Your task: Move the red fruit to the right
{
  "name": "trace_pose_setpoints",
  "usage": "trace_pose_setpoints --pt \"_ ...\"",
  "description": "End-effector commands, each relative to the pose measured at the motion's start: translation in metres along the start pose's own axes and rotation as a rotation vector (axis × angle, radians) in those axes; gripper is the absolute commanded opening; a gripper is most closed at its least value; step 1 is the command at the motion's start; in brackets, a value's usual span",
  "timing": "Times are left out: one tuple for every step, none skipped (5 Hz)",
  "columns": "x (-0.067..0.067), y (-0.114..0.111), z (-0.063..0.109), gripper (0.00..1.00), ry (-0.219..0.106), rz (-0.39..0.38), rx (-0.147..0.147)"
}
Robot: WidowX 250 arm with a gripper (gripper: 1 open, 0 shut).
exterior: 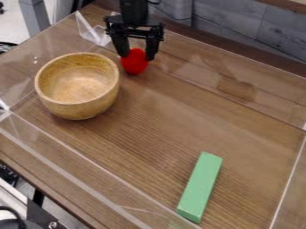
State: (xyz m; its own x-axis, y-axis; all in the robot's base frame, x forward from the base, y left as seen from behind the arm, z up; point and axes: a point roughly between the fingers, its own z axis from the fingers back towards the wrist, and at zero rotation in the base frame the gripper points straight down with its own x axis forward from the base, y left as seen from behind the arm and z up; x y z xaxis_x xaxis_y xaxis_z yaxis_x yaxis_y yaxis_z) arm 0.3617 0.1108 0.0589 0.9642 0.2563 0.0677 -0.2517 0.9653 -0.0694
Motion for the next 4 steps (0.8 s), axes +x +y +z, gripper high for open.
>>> trace_pose_setpoints --pt "0.0115 0.0038 0.0136 1.0 -0.064 0.002 0.006" --pt "0.0128 0.0043 0.0108 1.0 -0.07 0.005 0.006" --pt "0.0148 0.0053 0.0088 1.0 -0.078 0.006 0.006" --pt "0.0155 0.0067 0.0074 1.0 -0.084 0.01 0.005"
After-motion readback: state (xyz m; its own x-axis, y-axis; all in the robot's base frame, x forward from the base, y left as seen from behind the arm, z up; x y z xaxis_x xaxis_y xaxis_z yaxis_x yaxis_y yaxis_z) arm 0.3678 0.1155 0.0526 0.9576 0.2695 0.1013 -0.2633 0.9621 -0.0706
